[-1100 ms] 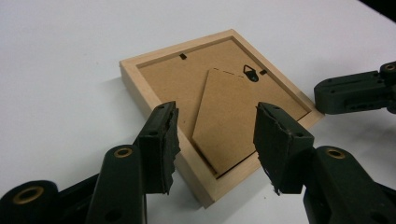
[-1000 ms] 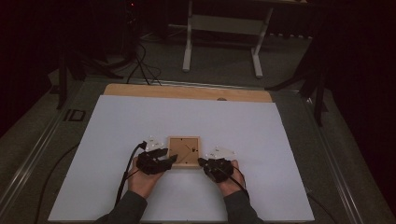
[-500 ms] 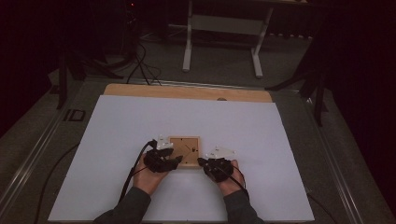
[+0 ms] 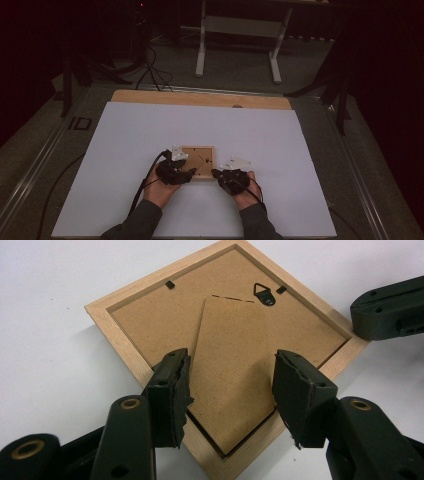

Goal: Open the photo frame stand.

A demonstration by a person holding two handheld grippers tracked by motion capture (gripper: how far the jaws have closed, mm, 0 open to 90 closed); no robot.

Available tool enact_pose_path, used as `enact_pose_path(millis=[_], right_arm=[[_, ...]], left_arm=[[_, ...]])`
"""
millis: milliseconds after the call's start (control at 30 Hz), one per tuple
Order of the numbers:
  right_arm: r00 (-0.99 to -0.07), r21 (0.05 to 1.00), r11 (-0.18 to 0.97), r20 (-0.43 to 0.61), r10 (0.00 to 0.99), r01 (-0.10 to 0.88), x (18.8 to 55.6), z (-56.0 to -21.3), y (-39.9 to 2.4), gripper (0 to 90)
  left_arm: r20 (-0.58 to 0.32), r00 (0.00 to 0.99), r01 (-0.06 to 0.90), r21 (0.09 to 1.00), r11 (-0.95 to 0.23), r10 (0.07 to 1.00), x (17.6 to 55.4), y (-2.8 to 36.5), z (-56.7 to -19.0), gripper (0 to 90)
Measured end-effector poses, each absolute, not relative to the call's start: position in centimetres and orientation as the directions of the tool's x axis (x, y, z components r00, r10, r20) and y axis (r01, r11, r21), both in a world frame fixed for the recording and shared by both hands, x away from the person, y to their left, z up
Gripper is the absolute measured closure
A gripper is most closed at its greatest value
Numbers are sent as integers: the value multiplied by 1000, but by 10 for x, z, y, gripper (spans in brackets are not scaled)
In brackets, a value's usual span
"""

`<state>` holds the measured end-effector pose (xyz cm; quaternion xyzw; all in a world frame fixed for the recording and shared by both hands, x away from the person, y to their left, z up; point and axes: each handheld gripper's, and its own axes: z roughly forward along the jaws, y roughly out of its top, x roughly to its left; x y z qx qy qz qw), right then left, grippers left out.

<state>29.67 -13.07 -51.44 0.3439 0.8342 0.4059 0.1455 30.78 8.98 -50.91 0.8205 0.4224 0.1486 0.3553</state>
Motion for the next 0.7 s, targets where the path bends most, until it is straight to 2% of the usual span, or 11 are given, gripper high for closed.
enact_pose_path(millis=[200, 333, 367, 400, 433, 500, 700], right_arm=[[-721, 777, 434, 36, 692, 456, 297, -514, -131, 898], [-721, 777, 433, 38, 692, 457, 297, -514, -131, 898], [-720, 778, 433, 37, 693, 456, 297, -514, -130, 898], [-719, 778, 431, 38, 694, 457, 297, -514, -130, 898], [-720, 778, 433, 36, 693, 456, 297, -514, -130, 898], [-720, 777, 435, 33, 694, 455, 297, -514, -130, 898], [-719, 778, 432, 36, 694, 456, 297, -514, -130, 898]], left_arm=[[-54, 596, 594, 701, -394, 801, 309, 89, -506, 504], [-68, 571, 594, 722, -355, 818, 309, 90, -499, 506], [-44, 544, 589, 732, -344, 838, 308, 91, -496, 656], [-97, 552, 597, 740, -311, 828, 311, 95, -494, 671], [-120, 558, 596, 746, -296, 821, 311, 97, -492, 651], [-87, 570, 583, 744, -327, 817, 310, 96, -492, 591], [-89, 593, 591, 724, -357, 800, 309, 91, -498, 484]])
